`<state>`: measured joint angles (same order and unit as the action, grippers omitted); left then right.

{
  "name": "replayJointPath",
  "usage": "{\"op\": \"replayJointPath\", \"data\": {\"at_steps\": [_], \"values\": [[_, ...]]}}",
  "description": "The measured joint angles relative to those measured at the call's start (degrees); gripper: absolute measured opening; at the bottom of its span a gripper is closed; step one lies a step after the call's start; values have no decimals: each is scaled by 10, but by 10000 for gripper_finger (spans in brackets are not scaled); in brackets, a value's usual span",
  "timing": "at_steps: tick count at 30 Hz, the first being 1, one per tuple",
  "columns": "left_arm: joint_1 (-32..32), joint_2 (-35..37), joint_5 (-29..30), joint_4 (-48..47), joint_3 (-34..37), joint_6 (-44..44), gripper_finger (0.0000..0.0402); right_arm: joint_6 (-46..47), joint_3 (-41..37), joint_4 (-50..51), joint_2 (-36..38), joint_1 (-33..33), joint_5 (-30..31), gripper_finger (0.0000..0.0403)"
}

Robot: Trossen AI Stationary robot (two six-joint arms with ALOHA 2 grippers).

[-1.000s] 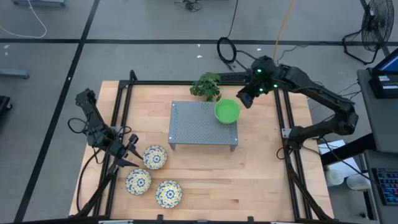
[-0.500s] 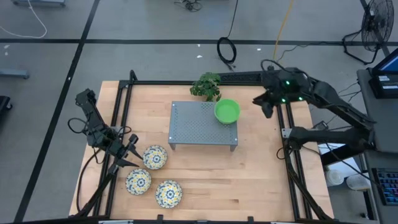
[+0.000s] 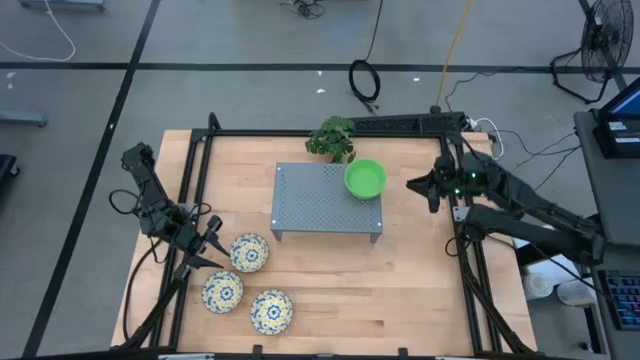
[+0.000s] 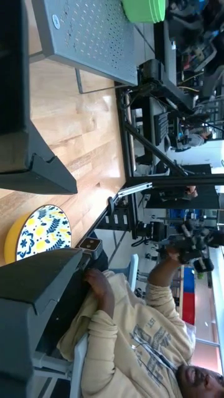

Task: Pick & Place Mini bowls
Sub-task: Put the top yellow bowl on the shelf

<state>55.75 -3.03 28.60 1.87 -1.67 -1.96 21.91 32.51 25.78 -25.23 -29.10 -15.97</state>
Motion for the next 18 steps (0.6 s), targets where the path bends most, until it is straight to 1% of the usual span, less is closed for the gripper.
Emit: {"op": "replayJointPath", "data": {"at_steps": [4, 7, 10, 14, 18], "values": [[0, 0, 0, 0, 0, 0, 152, 30, -100, -163, 45, 12, -52, 49], [0, 0, 0, 0, 0, 0, 152, 55, -170, -281, 66, 23, -55, 49], [0, 0, 0, 0, 0, 0, 152, 61, -217, -373, 77, 31, -67, 49], [0, 0, 0, 0, 0, 0, 152, 61, -240, -444, 80, 39, -100, 49], [0, 0, 0, 0, 0, 0, 152, 61, -242, -453, 80, 61, -116, 49]]}}
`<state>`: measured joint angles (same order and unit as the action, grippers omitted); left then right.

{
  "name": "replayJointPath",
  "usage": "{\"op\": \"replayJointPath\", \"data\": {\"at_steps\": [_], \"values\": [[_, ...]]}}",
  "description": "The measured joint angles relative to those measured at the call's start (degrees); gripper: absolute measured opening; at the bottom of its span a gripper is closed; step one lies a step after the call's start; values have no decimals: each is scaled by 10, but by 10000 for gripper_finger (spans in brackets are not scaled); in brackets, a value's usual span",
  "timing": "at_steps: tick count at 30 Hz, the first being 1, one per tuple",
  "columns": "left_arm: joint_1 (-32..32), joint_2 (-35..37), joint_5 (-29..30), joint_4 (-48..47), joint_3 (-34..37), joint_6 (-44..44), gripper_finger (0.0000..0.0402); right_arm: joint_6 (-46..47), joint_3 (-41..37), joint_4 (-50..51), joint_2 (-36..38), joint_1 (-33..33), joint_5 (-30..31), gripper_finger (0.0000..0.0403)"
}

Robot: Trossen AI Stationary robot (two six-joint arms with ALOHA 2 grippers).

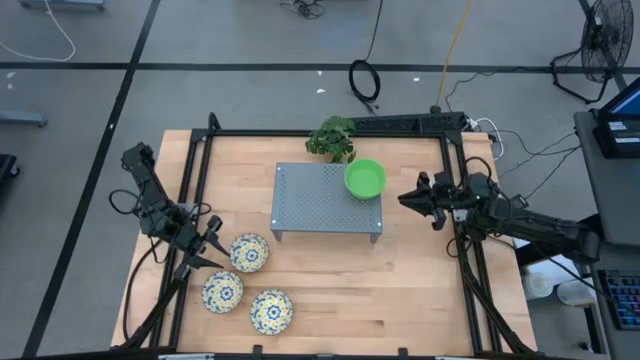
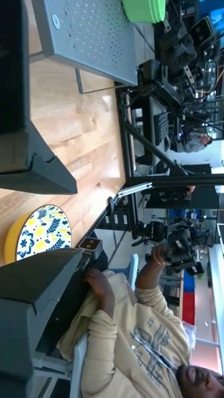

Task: Pick & Place Mini bowls
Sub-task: Put the top yellow bowl on the shelf

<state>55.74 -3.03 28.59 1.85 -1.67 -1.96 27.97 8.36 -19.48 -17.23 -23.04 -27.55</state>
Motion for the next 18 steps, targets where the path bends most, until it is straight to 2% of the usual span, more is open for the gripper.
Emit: {"op": "replayJointPath", "data": {"at_steps": [6, 12, 18], "values": [[0, 0, 0, 0, 0, 0, 152, 12, 0, -7, 0, 73, -12, 49], [0, 0, 0, 0, 0, 0, 152, 11, 0, -77, 1, 178, -9, 49], [0, 0, 0, 0, 0, 0, 152, -39, 0, -106, 1, 249, 43, 49]]}}
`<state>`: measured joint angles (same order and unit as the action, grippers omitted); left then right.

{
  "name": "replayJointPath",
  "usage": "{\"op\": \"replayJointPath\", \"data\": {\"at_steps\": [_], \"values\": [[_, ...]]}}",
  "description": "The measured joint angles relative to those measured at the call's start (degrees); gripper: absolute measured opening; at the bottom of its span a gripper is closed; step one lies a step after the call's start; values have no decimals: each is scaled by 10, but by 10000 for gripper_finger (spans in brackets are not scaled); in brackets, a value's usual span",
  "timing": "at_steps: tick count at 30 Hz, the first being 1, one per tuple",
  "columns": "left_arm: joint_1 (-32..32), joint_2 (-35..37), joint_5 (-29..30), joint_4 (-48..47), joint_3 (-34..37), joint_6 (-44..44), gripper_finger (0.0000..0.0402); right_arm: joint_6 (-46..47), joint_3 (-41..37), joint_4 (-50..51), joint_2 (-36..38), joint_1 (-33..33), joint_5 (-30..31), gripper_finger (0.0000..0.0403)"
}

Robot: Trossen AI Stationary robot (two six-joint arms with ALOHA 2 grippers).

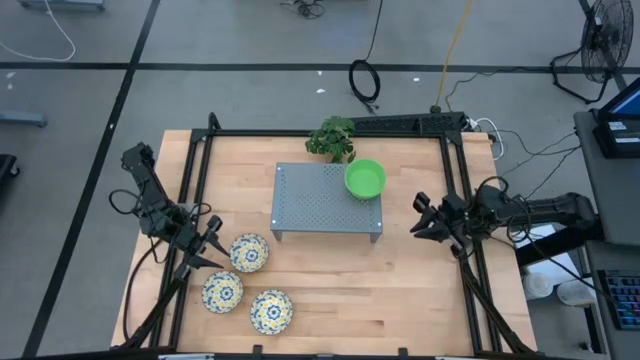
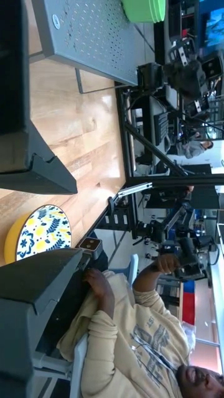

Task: Pick & Place Mini bowls
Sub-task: Put the top yellow bowl on the shelf

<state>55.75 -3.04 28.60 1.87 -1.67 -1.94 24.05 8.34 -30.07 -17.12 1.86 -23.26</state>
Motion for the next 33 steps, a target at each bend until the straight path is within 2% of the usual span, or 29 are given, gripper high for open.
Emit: {"op": "replayJointPath", "data": {"at_steps": [9, 19, 28, 33], "values": [[0, 0, 0, 0, 0, 0, 152, -39, 0, 21, 14, 10, 11, 40], [0, 0, 0, 0, 0, 0, 152, -52, 0, 85, 90, 10, 12, 2], [0, 0, 0, 0, 0, 0, 152, -79, 0, 180, 146, 10, 73, 1], [0, 0, 0, 0, 0, 0, 152, -99, 0, 218, 161, 10, 128, 1]]}}
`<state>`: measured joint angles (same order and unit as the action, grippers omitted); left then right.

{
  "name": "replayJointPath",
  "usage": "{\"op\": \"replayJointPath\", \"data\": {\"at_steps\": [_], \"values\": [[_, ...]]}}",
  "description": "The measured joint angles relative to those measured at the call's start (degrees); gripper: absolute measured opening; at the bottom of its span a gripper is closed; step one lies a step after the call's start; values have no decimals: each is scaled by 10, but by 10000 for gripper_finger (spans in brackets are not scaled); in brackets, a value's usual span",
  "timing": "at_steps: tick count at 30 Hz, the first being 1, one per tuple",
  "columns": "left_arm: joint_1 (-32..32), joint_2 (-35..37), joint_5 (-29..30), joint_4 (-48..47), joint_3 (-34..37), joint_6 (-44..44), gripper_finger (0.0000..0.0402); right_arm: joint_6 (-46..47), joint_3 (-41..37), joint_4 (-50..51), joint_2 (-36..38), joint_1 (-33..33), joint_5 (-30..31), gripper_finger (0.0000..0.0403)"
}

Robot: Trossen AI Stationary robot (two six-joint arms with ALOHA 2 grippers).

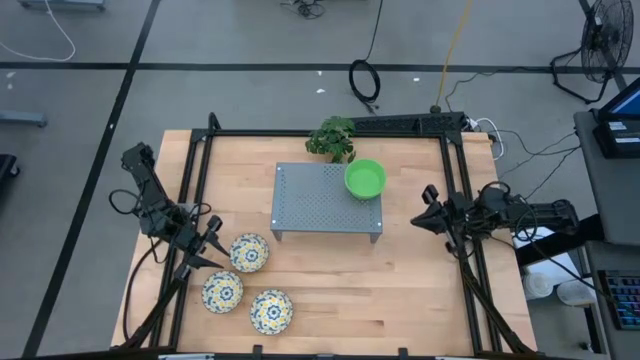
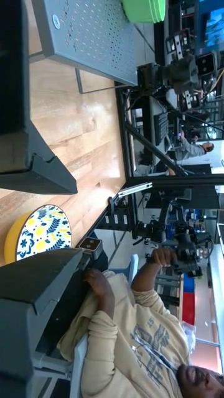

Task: Pick & Place Mini bowls
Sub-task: Put the top yellow bowl on the shelf

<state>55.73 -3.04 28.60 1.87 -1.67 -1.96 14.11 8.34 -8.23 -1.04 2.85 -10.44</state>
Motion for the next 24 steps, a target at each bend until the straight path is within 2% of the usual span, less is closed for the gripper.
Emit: {"op": "replayJointPath", "data": {"at_steps": [11, 24], "values": [[0, 0, 0, 0, 0, 0, 152, -30, 0, 41, 7, 0, 61, 1], [0, 0, 0, 0, 0, 0, 152, -29, 0, 77, 7, 0, 65, 1]]}}
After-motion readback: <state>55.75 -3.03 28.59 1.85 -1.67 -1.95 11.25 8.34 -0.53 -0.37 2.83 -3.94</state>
